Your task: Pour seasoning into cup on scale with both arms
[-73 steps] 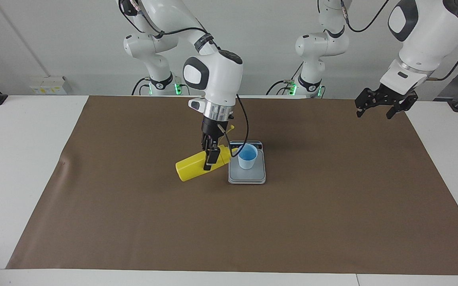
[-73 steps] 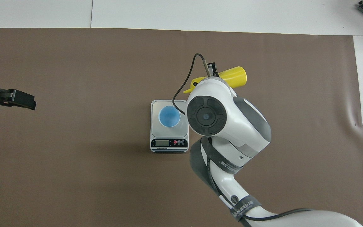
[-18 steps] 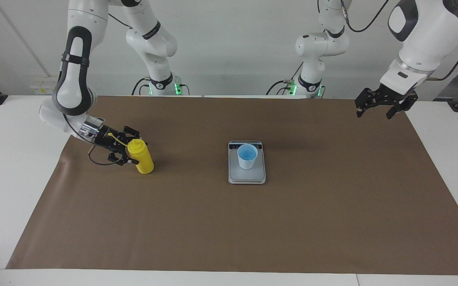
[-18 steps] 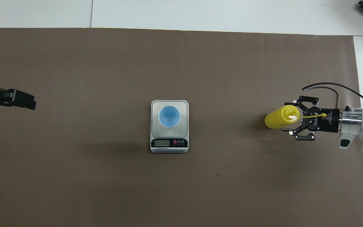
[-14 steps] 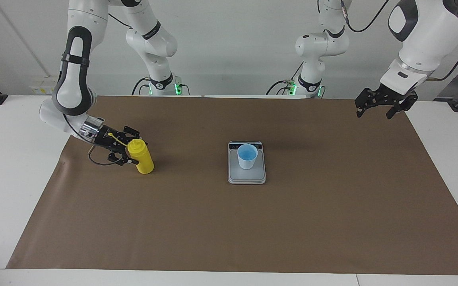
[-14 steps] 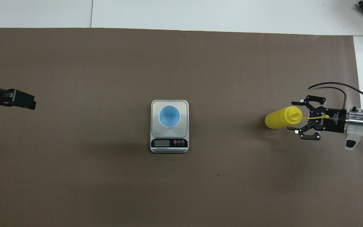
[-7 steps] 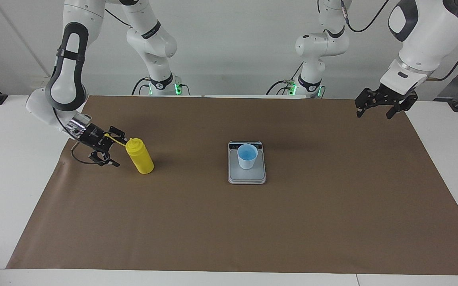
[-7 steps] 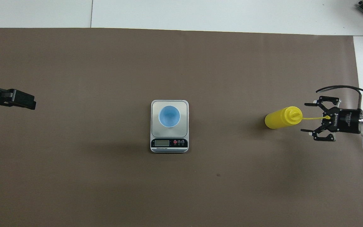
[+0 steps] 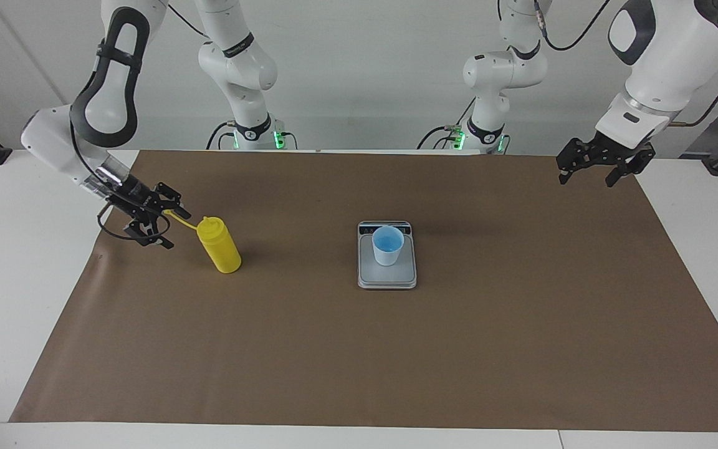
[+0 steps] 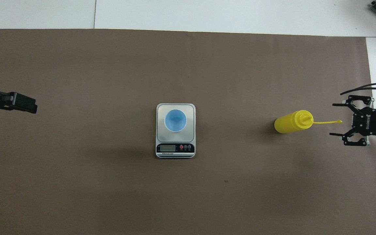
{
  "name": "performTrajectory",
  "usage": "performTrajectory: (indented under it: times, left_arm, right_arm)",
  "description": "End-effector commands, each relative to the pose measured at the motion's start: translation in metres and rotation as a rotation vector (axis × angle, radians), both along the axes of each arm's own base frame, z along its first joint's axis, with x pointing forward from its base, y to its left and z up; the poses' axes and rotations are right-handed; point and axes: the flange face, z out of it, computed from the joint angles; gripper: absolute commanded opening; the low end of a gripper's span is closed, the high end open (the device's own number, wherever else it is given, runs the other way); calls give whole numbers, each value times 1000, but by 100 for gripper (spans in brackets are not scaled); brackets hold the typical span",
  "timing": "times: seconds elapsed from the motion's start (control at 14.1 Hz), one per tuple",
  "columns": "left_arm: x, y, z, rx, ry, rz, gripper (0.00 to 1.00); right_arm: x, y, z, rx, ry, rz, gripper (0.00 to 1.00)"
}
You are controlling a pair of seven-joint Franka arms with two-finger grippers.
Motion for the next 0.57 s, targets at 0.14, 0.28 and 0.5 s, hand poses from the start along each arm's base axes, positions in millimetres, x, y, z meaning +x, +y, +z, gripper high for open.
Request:
performTrajectory:
  times: [0.14, 0.28, 0.5]
  left_arm:
    - [-8, 2, 2, 5, -3, 12, 100]
    - [-8, 2, 2, 5, -3, 12, 100]
    - [-8, 2, 2, 5, -3, 12, 100]
  right_arm:
    - [-15, 46, 49, -139, 25, 173, 100]
    - [-16, 62, 56, -141, 17, 215, 100]
    - [-20, 89, 55, -114, 60, 295, 100]
